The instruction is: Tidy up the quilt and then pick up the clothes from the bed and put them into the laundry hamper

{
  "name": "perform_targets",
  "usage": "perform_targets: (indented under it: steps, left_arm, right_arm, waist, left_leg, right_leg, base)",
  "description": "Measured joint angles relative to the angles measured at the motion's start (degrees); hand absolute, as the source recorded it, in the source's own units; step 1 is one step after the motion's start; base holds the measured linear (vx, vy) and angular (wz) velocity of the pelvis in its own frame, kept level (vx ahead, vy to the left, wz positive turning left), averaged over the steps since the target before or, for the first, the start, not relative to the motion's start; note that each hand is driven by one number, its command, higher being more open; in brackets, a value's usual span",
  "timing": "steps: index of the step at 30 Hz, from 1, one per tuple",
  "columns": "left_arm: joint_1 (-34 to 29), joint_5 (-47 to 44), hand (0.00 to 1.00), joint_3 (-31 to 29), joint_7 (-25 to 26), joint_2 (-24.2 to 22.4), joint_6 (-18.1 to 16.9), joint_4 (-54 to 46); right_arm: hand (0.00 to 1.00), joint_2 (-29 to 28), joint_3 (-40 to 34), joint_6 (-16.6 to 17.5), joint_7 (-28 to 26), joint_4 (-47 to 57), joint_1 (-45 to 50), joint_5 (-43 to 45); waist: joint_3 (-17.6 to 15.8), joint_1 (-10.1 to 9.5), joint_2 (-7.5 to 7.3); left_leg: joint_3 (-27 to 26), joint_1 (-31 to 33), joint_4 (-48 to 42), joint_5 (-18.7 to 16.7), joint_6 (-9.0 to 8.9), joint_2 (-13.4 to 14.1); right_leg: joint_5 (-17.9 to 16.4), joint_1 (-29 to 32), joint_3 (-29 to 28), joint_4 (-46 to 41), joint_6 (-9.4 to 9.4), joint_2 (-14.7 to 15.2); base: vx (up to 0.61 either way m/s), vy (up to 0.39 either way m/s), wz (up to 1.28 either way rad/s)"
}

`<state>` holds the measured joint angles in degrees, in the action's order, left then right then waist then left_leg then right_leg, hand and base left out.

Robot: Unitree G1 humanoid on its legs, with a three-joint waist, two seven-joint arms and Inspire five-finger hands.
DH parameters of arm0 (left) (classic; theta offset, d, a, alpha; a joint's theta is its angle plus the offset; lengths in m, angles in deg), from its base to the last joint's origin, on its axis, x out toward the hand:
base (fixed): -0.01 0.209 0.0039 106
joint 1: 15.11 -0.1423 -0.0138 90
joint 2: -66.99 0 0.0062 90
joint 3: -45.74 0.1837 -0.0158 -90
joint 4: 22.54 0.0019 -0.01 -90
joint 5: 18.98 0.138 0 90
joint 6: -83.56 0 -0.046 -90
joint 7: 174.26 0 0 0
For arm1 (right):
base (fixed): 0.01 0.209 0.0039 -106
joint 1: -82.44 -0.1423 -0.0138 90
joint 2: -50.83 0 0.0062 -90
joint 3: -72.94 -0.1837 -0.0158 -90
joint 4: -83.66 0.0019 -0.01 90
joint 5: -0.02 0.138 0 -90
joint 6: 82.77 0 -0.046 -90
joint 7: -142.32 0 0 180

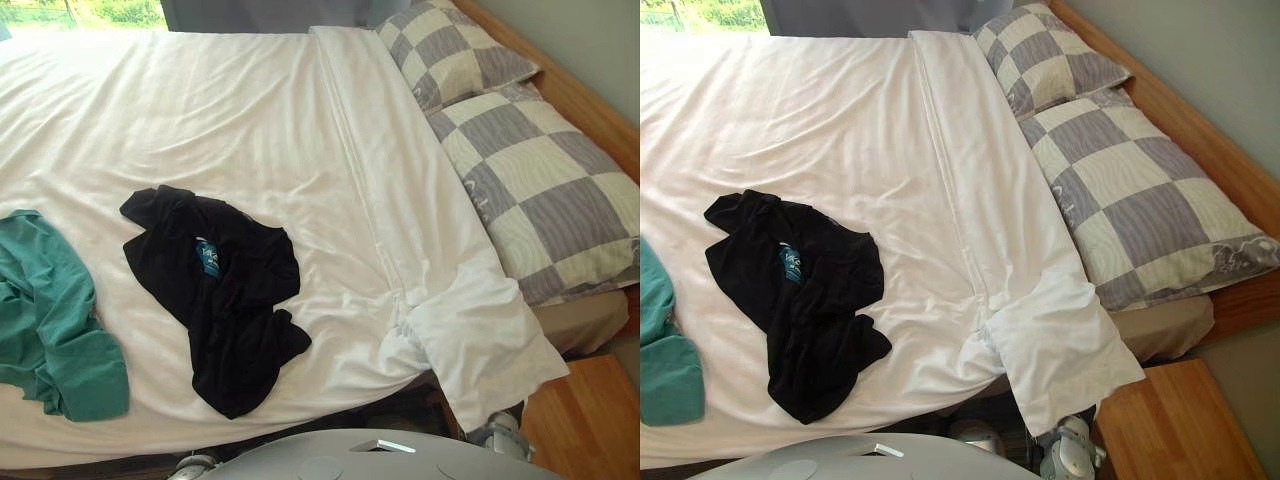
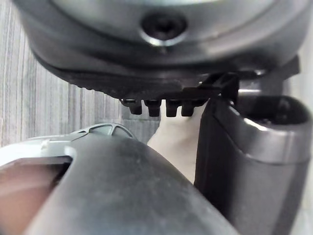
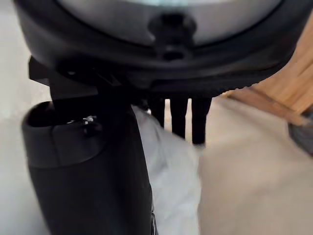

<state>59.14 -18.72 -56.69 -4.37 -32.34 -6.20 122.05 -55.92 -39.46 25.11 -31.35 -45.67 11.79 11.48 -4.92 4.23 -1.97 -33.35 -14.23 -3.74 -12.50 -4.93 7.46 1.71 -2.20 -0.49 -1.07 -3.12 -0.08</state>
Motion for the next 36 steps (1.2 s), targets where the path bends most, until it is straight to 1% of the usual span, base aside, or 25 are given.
perform_targets:
  steps: [1,2,3,4,6,8,11,12,14,15,16,18,19,20,21,23,24,26,27,29,30,31,33,34,36]
  left_arm:
    - [0.01,-0.19,1.0,-0.97,-0.62,-0.06,0.0,-0.03]
    - [0.01,-0.19,1.0,-1.87,-0.96,-0.12,0.13,-0.03]
    - [-0.02,-0.17,1.0,-2.17,-1.15,-0.23,0.35,-0.03]
    - [-0.02,-0.15,1.0,-2.9,-1.95,-0.5,1.38,-0.03]
    - [-0.51,-0.1,1.0,-4.17,-2.89,-0.64,2.66,-0.02]
    - [-0.61,-0.15,1.0,-4.18,-3.38,-0.67,4.41,0.04]
    - [-0.85,-0.7,1.0,-4.11,-3.75,-0.27,5.29,0.47]
    - [-0.83,-2.31,1.0,-3.83,-3.9,0.3,5.51,1.45]
    - [-0.6,-2.94,1.0,-3.56,-3.85,0.61,6.22,1.86]
    - [-0.53,-3.06,1.0,-3.53,-3.75,0.78,6.25,2.14]
    - [-0.6,-3.31,1.0,-3.48,-3.65,0.9,6.25,2.2]
    - [-0.67,-4.6,1.0,-2.75,-3.08,1.2,6.36,2.62]
    - [-0.71,-4.71,1.0,-2.38,-2.53,1.2,6.37,2.85]
    - [-0.68,-4.72,1.0,-1.77,-2.15,1.23,6.43,2.85]
    - [-0.63,-4.77,1.0,-1.57,-2.06,1.18,6.47,2.85]
    - [-0.58,-4.92,1.0,-1.12,-1.98,1.07,6.86,2.86]
    - [-0.42,-4.93,1.0,-0.65,-1.95,1.08,6.98,2.84]
    - [0.08,-5.1,1.0,1.41,-1.91,1.15,7.08,2.26]
    - [0.12,-5.12,1.0,1.58,-1.83,1.15,7.09,2.15]
    - [1.1,-5.12,1.0,3.48,-1.6,1.32,6.93,1.97]
    - [1.48,-5.12,1.0,3.72,-1.49,1.24,6.87,1.97]
    - [1.99,-5.11,1.0,4.43,-1.13,1.07,6.51,1.96]
    - [1.99,-5.13,1.0,5.24,-0.57,0.76,5.94,1.5]
    - [1.98,-5.11,1.0,5.33,-0.4,0.52,5.85,1.16]
    - [2.0,-5.0,1.0,6.15,0.04,0.14,4.5,0.89]
  right_arm:
    - [1.0,0.12,-3.05,-2.48,1.44,-3.59,0.07,2.07]
    - [1.0,0.14,-6.74,-4.67,3.9,-6.43,0.32,4.3]
    - [1.0,0.18,-8.7,-5.61,5.52,-7.25,0.55,5.69]
    - [1.0,0.4,-12.42,-6.64,8.77,-7.35,1.3,7.65]
    - [1.0,2.33,-17.28,-6.65,11.97,-7.32,2.0,8.16]
    - [1.0,6.61,-25.15,-6.14,14.32,-6.68,2.27,8.09]
    - [1.0,11.91,-33.25,-5.63,15.26,-6.53,1.37,7.98]
    - [1.0,15.5,-36.78,-4.72,15.12,-6.58,-0.54,8.03]
    - [1.0,18.98,-39.46,-3.42,13.95,-6.43,-2.71,8.1]
    - [0.0,20.04,-40.16,-2.6,12.82,-4.6,-3.97,8.46]
    - [0.0,20.19,-40.13,-2.03,11.85,-3.05,-4.65,9.56]
    - [0.0,19.56,-38.77,-1.48,9.05,4.34,-5.71,11.73]
    - [0.0,18.52,-36.95,-1.45,5.81,11.23,-6.59,13.09]
    - [0.0,18.06,-34.62,-1.44,2.11,17.88,-6.56,14.76]
    - [0.0,18.06,-33.33,-1.52,0.27,21.03,-6.57,15.18]
    - [0.0,18.06,-27.18,-2.24,-7.4,33.66,-7.01,19.52]
    - [0.0,18.07,-25.48,-2.26,-9.33,36.41,-7.36,20.71]
    - [0.0,18.07,-16.91,-3.07,-15.16,41.55,-11.62,23.16]
    - [0.0,18.06,-14.54,-3.48,-16.16,41.99,-12.84,23.35]
    - [0.0,18.02,-6.27,-5.07,-18.63,42.19,-16.2,24.99]
    - [0.0,17.94,-4.64,-5.13,-18.94,42.19,-16.73,25.8]
    - [0.0,17.37,-1.67,-5.17,-19.26,42.19,-18.25,26.32]
    - [0.0,15.13,2.79,-5.29,-19.16,42.18,-20.84,28.33]
    - [0.0,14.6,3.82,-5.29,-18.82,42.18,-21.18,28.33]
    - [0.0,13.37,7.8,-5.3,-16.74,42.16,-22.17,28.28]
  waist:
    - [0.08,-0.31,-0.28]
    - [0.16,-0.45,-0.09]
    - [0.23,-0.44,0.1]
    - [0.69,-0.23,-0.02]
    - [0.88,0.87,0.72]
    - [1.13,2.05,1.31]
    - [1.54,3.17,0.76]
    - [1.73,4.15,0.26]
    - [1.71,4.46,0.12]
    - [1.63,5.04,-0.05]
    - [1.57,5.52,-0.18]
    - [1.58,6.5,-0.31]
    - [1.58,7.15,-0.28]
    - [1.6,7.49,-0.17]
    - [1.6,7.56,-0.17]
    - [1.73,7.72,-0.07]
    - [1.78,7.75,0.34]
    - [1.56,7.85,0.25]
    - [1.29,7.59,0.76]
    - [1.25,5.8,1.04]
    - [1.22,5.18,1.08]
    - [0.75,4.0,1.8]
    - [-0.22,2.99,3.04]
    - [-0.43,2.6,3.37]
    - [-0.81,0.99,4.22]
  left_leg:
    - [-1.19,-0.01,-0.01,-0.22,-0.16,0.1]
    - [-2.37,-0.01,-0.06,-0.53,-0.39,0.06]
    - [-2.9,-0.01,-0.08,-0.62,-0.46,-0.02]
    - [-4.04,-0.01,-0.11,-0.7,-0.59,-0.12]
    - [-5.65,-0.03,-0.19,-1.03,-0.94,-0.07]
    - [-6.75,-0.22,-0.41,-1.61,-1.44,0.4]
    - [-6.38,-0.19,-1.89,-2.72,-1.73,0.23]
    - [-6.04,-0.16,-2.75,-3.14,-1.75,-0.19]
    - [-5.78,-0.13,-3.29,-3.2,-1.63,-0.63]
    - [-5.62,-0.09,-3.29,-3.16,-1.56,-0.79]
    - [-5.53,-0.09,-3.33,-3.17,-1.52,-0.88]
    - [-5.52,-0.11,-3.24,-3.54,-1.06,-1.03]
    - [-5.51,-0.06,-3.06,-3.82,-0.5,-1.01]
    - [-5.6,0.08,-2.95,-3.56,-0.53,-0.9]
    - [-5.73,0.16,-2.97,-3.44,-0.44,-0.93]
    - [-4.44,0.94,-3.07,-2.66,0.56,-0.96]
    - [-3.72,1.21,-3.08,-2.49,0.83,-0.99]
    - [-1.45,1.99,-3.1,-1.88,1.82,-1.01]
    - [-0.7,2.05,-3.11,-1.83,1.87,-0.96]
    - [2.23,2.73,-3.16,-1.62,2.23,-1.02]
    - [2.87,2.94,-3.16,-1.6,2.24,-1.04]
    - [4.05,3.36,-3.17,-1.59,2.26,-1.11]
    - [6.46,3.92,-3.16,-1.13,2.87,-1.63]
    - [7.28,3.92,-3.16,-0.92,3.07,-1.78]
    - [10.0,4.25,-3.2,0.19,3.24,-2.42]
  right_leg:
    - [-0.26,0.07,-0.06,-0.01,0.36,-0.09]
    - [-0.65,0.23,-0.19,0.0,0.47,-0.11]
    - [-0.87,0.47,-0.39,0.0,0.5,-0.11]
    - [-1.27,1.0,-0.76,-0.14,0.45,-0.15]
    - [-2.68,2.15,-0.61,-1.3,0.54,-0.27]
    - [-5.75,4.76,-0.13,-6.34,1.17,-0.74]
    - [-10.15,8.88,0.02,-14.9,1.61,-0.43]
    - [-11.74,11.02,0.27,-19.06,2.04,-0.08]
    - [-11.9,12.21,0.36,-20.97,2.26,-0.14]
    - [-11.89,12.22,0.32,-20.67,2.24,-0.15]
    - [-11.87,12.16,0.28,-20.49,2.23,-0.15]
    - [-11.39,11.81,0.0,-18.89,1.52,-0.79]
    - [-10.71,11.25,0.0,-16.89,1.3,-1.04]
    - [-10.48,10.92,1.13,-15.35,1.94,-0.78]
    - [-10.14,10.89,2.42,-14.95,2.36,-0.14]
    - [-7.87,10.59,3.82,-12.59,1.9,0.62]
    - [-7.29,10.26,4.09,-11.59,1.72,0.7]
    - [-4.35,8.22,5.15,-6.73,1.19,0.77]
    - [-3.75,7.53,5.35,-5.48,1.13,0.7]
    - [-2.01,5.37,7.04,-1.75,0.9,0.87]
    - [-1.56,4.9,7.53,-1.01,0.77,0.94]
    - [-0.74,3.94,8.44,0.54,0.71,1.07]
    - [-0.03,2.38,10.37,2.45,0.51,1.77]
    - [-0.03,2.02,10.83,2.55,0.51,1.99]
    - [-0.04,1.83,11.78,1.98,0.52,2.86]
  base:
    - [-0.11,-0.041,-0.26]
    - [-0.1,-0.044,-0.33]
    - [-0.08,-0.047,-0.45]
    - [-0.09,-0.046,-0.49]
    - [-0.09,-0.055,-0.46]
    - [-0.05,-0.076,-0.21]
    - [0.01,-0.059,-0.05]
    - [0.01,-0.053,-0.13]
    - [0.02,-0.025,-0.23]
    - [0.0,0.006,-0.19]
    - [-0.03,0.009,-0.16]
    - [-0.06,0.024,-0.21]
    - [-0.06,0.045,-0.26]
    - [-0.05,0.053,-0.25]
    - [-0.02,0.063,-0.26]
    - [-0.01,0.043,-0.15]
    - [-0.01,-0.005,0.11]
    - [-0.01,-0.007,0.21]
    - [-0.01,-0.022,0.21]
    - [0.0,-0.028,0.37]
    - [0.02,-0.018,0.49]
    - [0.02,-0.007,0.38]
    - [0.02,-0.004,0.52]
    - [0.02,-0.008,0.46]
    - [0.02,-0.017,0.15]
